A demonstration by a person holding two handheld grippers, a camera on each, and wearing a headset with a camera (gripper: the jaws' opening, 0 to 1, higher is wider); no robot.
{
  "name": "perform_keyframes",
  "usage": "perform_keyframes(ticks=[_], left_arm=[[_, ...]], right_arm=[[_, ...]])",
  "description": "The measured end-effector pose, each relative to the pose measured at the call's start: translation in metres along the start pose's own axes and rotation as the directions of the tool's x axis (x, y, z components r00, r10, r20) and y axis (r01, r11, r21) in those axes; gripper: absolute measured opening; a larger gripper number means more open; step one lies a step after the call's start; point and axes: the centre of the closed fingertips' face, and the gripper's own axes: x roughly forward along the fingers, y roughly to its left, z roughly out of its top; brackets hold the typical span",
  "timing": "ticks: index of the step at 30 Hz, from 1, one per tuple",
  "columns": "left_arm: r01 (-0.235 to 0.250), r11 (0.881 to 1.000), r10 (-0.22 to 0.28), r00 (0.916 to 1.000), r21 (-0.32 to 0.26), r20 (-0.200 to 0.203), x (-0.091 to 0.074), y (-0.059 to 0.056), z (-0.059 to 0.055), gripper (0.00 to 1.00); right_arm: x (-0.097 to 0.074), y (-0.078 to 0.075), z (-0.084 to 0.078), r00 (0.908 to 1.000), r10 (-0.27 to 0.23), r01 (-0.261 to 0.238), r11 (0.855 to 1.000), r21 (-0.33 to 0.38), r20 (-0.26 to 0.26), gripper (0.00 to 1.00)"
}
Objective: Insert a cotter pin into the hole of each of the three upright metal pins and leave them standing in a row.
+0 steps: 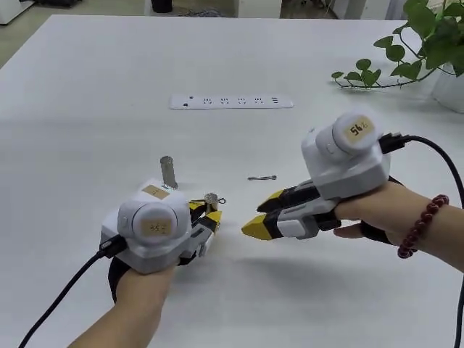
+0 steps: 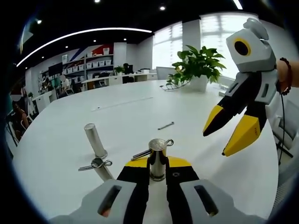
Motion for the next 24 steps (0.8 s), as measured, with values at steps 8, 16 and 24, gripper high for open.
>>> perform_keyframes(ticks=[8, 16, 24], left_arm=[[-0.013, 1.000, 0.013, 0.9999, 0.000, 0.000, 0.0031, 0.0043, 0.0014, 0.09], [-0.024, 1.000, 0.024, 0.9997, -0.002, 0.006, 0.0041, 0.0045, 0.0014, 0.10], [-0.030, 1.000, 0.030, 0.9995, -0.011, 0.008, 0.0051, 0.0050, 0.0018, 0.10]], right_arm=[[0.0014, 0.0007, -0.0014, 1.0000, 0.003, -0.003, 1.000, 0.008, 0.000, 0.25], [0.0027, 0.0002, -0.0009, 1.0000, 0.003, -0.003, 1.000, 0.012, 0.003, 0.25], [0.0029, -0.0004, -0.0033, 1.0000, 0.004, -0.004, 1.000, 0.015, -0.002, 0.25]])
